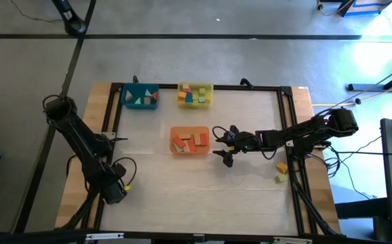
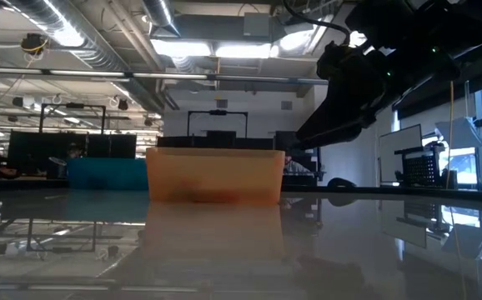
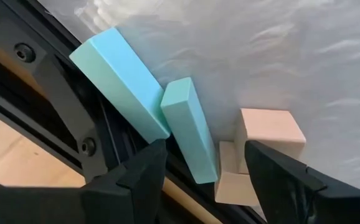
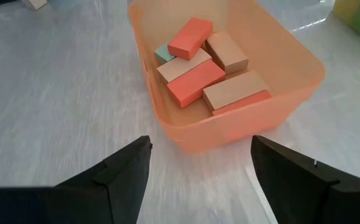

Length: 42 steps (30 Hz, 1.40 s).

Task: Sort blocks by size
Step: Put the light blue rectangle into the orange bin

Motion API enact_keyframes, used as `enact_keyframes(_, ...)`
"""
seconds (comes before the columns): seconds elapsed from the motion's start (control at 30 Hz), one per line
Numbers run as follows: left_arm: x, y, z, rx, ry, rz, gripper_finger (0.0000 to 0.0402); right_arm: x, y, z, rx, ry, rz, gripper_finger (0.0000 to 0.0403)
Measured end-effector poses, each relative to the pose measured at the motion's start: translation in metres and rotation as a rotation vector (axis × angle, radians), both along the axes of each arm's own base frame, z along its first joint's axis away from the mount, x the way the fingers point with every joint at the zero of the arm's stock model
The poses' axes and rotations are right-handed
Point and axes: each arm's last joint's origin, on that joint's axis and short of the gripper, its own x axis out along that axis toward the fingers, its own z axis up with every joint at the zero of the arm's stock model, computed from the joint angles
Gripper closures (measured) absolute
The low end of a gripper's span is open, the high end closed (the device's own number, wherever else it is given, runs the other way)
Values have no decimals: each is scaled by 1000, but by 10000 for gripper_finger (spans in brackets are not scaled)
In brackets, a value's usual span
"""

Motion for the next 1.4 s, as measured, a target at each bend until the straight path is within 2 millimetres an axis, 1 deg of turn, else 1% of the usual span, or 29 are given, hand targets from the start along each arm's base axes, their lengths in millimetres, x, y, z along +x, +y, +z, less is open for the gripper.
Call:
enact_keyframes(0.37, 2, 0, -1, -6, -18, -1, 192, 0, 0, 0, 0, 0, -1, 127)
enact_keyframes(0.47, 3, 0, 0, -9, -46, -14, 192, 0, 0, 0, 0, 0, -1, 127)
enact_keyframes(0.6, 2, 2, 4, -13, -66, 17, 192, 0, 0, 0, 0, 0, -1, 127)
enact_keyframes(0.8, 1, 8, 9, 29, -139, 58, 192, 0, 0, 0, -1, 0, -1, 127)
enact_keyframes(1.1, 0, 8, 10, 9, -91, 74, 192, 0, 0, 0, -7, 0, 2, 127)
enact_keyframes(1.27, -1, 2, 11, -63, -58, 101, 192, 0, 0, 0, -7, 0, 2, 127)
enact_keyframes(1.4, -3, 1, 11, -61, -49, 120, 192, 0, 0, 0, -7, 0, 3, 127)
